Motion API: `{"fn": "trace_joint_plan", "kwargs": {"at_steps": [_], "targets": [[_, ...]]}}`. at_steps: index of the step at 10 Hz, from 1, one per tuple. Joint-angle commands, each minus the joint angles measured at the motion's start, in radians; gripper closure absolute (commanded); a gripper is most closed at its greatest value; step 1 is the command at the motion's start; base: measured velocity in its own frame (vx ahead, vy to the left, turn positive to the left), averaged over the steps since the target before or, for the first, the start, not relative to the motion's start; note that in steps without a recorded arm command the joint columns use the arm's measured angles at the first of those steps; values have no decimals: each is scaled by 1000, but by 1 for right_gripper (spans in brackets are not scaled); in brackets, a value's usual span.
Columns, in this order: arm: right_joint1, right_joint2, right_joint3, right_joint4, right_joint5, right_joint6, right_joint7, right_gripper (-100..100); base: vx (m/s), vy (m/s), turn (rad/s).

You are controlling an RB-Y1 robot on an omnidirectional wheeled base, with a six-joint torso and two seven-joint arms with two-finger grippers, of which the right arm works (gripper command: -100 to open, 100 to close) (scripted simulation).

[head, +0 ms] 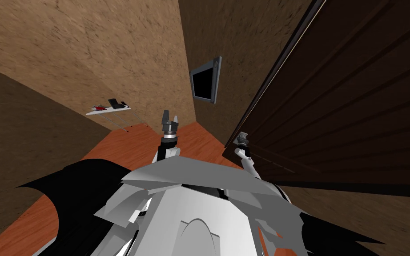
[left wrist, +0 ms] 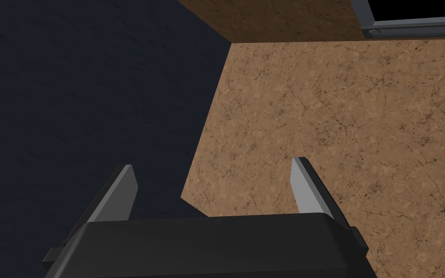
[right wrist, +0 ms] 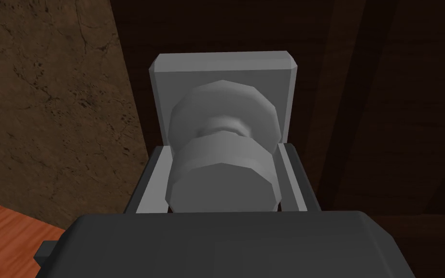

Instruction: Pull the door open

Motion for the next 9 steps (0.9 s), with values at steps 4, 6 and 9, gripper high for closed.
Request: {"fn": "trace_joint_plan", "kwargs": {"at_steps": [4, 6, 9], "targets": [[10, -21, 36, -10, 2, 8, -41, 100, -201, -32, 105], [20, -31, 66, -20, 7, 13, -65, 100, -197, -58, 119], [28, -43, 98, -34, 12, 14, -91, 100, -220, -41, 101]]}}
